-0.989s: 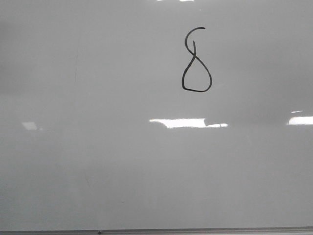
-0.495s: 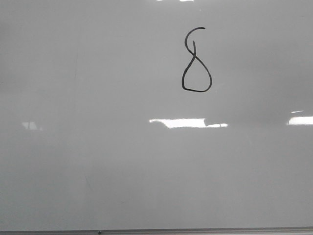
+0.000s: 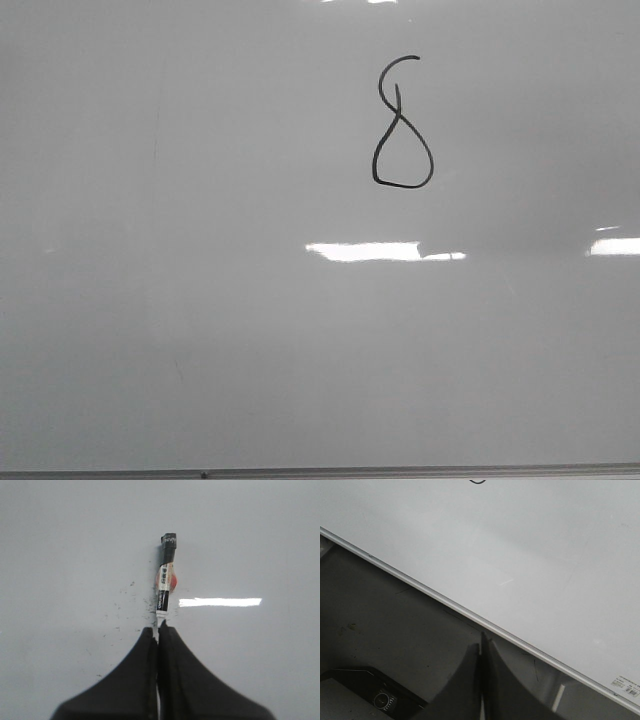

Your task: Write number 8 on whiteboard

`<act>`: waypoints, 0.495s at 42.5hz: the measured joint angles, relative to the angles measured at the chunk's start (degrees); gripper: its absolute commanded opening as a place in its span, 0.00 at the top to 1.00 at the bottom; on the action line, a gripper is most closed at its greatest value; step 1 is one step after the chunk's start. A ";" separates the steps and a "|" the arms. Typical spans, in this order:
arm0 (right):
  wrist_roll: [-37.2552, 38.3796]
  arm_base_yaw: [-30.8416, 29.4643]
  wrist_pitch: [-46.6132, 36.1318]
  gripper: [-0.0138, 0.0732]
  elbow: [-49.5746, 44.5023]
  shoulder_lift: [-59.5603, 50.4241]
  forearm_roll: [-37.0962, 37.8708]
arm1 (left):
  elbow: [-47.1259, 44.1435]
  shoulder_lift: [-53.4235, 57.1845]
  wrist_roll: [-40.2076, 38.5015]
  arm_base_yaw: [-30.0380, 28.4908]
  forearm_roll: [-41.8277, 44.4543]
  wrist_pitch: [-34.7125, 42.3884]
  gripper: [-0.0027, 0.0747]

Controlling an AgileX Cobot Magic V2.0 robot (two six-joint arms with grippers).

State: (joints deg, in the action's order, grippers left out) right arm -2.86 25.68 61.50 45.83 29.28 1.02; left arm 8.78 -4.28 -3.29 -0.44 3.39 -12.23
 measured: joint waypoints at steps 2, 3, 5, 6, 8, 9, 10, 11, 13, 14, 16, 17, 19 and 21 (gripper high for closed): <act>0.00 0.00 0.00 0.92 0.00 0.00 0.00 | -1.73 1.03 0.00 -0.44 0.00 1.01 0.99; 0.00 0.00 0.00 0.92 0.00 0.00 0.00 | -2.83 1.69 0.00 -0.58 -0.06 1.70 0.99; 0.00 0.00 0.00 0.92 0.00 0.00 0.00 | -4.31 2.65 0.05 -0.69 -0.06 2.52 0.99; 0.00 0.00 0.00 0.92 0.00 0.00 0.00 | -5.20 3.20 0.19 -0.69 -0.14 3.04 0.99; 0.00 0.00 0.00 0.92 0.00 0.00 0.00 | -6.40 3.95 0.46 -0.69 -0.14 3.96 0.99; 0.00 0.00 0.00 0.92 0.00 0.00 0.00 | -7.16 4.35 0.46 -0.69 -0.14 4.54 0.99; 0.00 0.00 0.00 0.92 0.00 0.00 0.00 | -7.71 4.50 0.52 -0.69 -0.20 5.04 0.99; 0.00 0.00 0.00 0.92 0.00 0.00 0.00 | -8.30 4.61 0.60 -0.69 -0.20 5.58 0.99; 0.00 0.00 0.00 0.92 0.00 0.00 0.00 | -9.13 4.61 0.65 -0.69 -0.20 6.57 0.99; 0.00 0.00 0.10 0.92 0.00 0.00 0.00 | -9.13 4.61 0.65 -0.69 -0.30 6.76 0.99; 0.00 0.00 0.10 0.92 0.00 0.00 0.00 | -9.13 4.61 0.90 -0.69 -0.34 8.22 0.99; 0.00 0.00 0.10 0.92 0.00 0.00 0.00 | -9.13 4.61 1.00 -0.69 -0.44 8.51 0.99; 0.00 0.00 0.10 0.92 0.00 0.00 0.00 | -9.13 4.61 1.41 -0.69 -0.42 8.60 0.99; 0.00 0.00 0.17 0.92 0.00 0.00 0.00 | -9.13 4.61 2.02 -0.69 -0.56 8.75 0.99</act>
State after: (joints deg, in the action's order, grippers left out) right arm -2.86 25.68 61.67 45.83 29.28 1.02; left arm -0.35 0.33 -1.27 -1.13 2.83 -3.48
